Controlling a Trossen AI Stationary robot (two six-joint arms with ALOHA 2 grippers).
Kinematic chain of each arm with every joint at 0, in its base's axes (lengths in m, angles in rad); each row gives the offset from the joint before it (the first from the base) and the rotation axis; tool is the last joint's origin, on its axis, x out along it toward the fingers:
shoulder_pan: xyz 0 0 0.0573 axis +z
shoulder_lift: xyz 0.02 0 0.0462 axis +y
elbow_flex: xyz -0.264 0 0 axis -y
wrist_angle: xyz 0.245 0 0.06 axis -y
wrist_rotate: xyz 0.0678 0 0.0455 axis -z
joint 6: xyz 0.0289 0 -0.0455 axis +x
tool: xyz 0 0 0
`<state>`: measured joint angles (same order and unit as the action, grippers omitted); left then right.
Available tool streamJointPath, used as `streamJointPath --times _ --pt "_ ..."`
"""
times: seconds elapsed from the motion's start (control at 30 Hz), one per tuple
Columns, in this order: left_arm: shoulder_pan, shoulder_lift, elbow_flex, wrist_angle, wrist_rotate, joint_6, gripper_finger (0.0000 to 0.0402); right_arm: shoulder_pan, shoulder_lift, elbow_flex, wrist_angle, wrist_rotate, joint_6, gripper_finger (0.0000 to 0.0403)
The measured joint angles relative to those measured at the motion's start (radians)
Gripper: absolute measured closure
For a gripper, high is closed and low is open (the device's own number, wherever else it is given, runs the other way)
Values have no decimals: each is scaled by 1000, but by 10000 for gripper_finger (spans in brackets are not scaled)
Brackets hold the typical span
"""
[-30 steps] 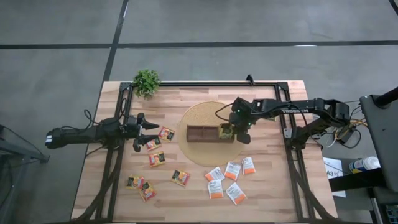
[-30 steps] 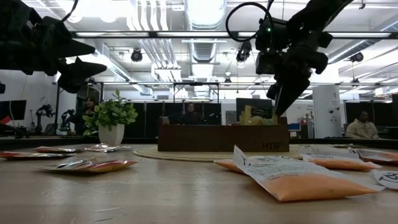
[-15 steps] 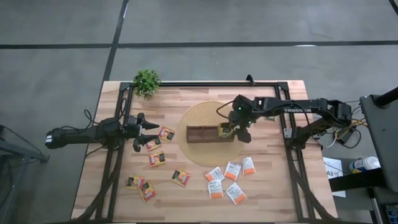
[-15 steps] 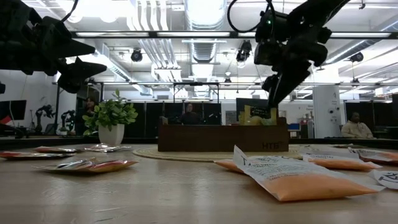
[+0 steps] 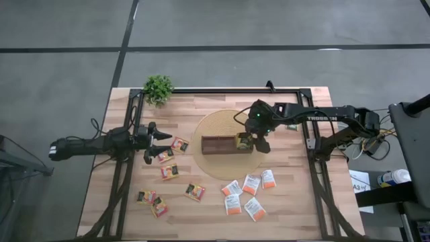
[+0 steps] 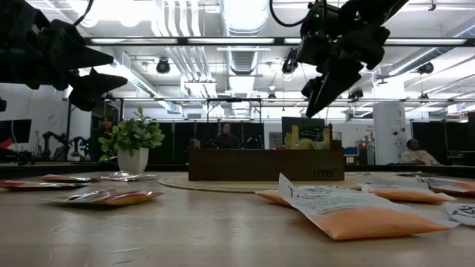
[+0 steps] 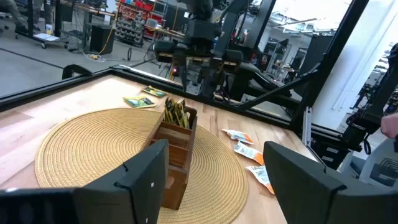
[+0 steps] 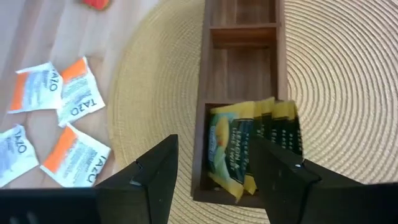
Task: Pick & Place Tea
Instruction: Put the yellow tea bag into the right section of the wooden organizer
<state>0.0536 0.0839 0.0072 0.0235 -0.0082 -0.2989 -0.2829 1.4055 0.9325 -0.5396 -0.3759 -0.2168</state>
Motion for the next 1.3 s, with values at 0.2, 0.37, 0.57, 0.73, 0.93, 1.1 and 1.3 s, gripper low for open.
streamJointPath --times 0.2,0.37,0.57,0.73,0.93,1.1,1.3 --pt "0 0 0 0 0 0 145 26 10 -2 3 -2 -5 213" --pt "0 0 0 0 0 0 145 30 43 -4 4 0 -27 213" --pt "0 0 0 0 0 0 145 30 69 -5 5 -15 -22 213" --pt "0 0 0 0 0 0 145 29 45 -2 16 -15 -22 213" --pt "0 0 0 0 0 0 145 29 38 -2 49 -2 -19 213" --pt "0 0 0 0 0 0 145 29 38 -2 53 10 -20 213" --pt "0 0 0 0 0 0 145 29 38 -2 53 43 -17 213"
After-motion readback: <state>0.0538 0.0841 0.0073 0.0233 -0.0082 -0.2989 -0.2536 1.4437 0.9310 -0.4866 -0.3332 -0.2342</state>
